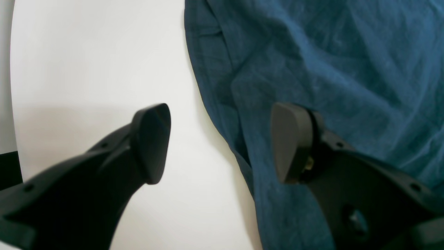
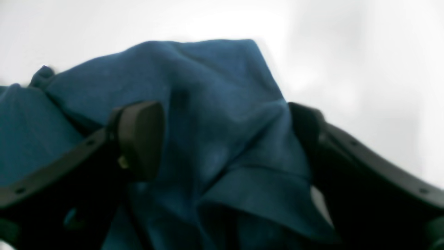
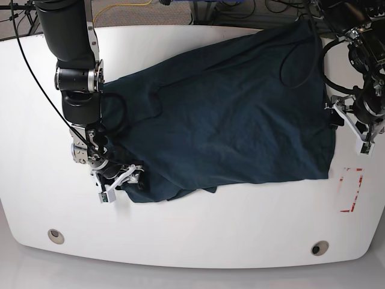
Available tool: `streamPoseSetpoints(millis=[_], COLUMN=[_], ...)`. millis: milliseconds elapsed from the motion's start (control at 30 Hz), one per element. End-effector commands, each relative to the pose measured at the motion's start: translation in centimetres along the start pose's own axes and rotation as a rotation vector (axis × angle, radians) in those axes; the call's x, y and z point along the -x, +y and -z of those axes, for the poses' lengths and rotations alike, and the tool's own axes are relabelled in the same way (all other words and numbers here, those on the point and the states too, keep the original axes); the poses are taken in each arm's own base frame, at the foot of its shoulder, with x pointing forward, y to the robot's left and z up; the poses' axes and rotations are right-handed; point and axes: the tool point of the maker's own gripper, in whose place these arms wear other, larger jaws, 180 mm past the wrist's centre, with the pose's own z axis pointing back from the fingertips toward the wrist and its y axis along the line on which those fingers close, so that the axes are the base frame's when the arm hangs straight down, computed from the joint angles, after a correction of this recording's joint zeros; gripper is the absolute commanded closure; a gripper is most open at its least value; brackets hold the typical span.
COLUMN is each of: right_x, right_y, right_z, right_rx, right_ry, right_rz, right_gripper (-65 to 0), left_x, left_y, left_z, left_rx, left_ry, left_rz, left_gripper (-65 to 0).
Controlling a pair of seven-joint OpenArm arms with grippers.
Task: Fold the T-shirt properly
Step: 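Move the right gripper along the shirt side toward its hem corner, then move the left gripper to the opposite hem corner and grasp it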
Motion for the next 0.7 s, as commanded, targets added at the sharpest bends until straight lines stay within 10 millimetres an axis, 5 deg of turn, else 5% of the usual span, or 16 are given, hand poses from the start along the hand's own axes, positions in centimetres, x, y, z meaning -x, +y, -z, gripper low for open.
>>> streamPoseSetpoints(millis=[0,233,533,667], right_x=[-2.1,-2.0,-2.0,-2.2], right_y=[0.1,0.1,0.5,1.4], right_z=[0.0,0.0,0.2,0.4], right_rx=[-0.007,-0.007,-0.005,-0.017], right_ry=[-0.026,-0.024,0.013,0.022], right_rz=[-0.014,-0.015,-0.118,-0.151], right_gripper=[-37.1,0.0,-0.5,-0.5], left_x=[-1.0,-0.9,-1.1,-1.0], left_y=[0.6,1.9,3.7,3.9], left_z=[-0.6,-0.5,3.9,6.4], left_rx=[-0.02,-0.043,-0.033,0.0], left_ry=[-0.034,-0.037,0.014,0.024], left_rz=[0.014,-0.043,-0.216,-0.277], left_gripper=[-41.3,-41.5,-42.4,-50.7])
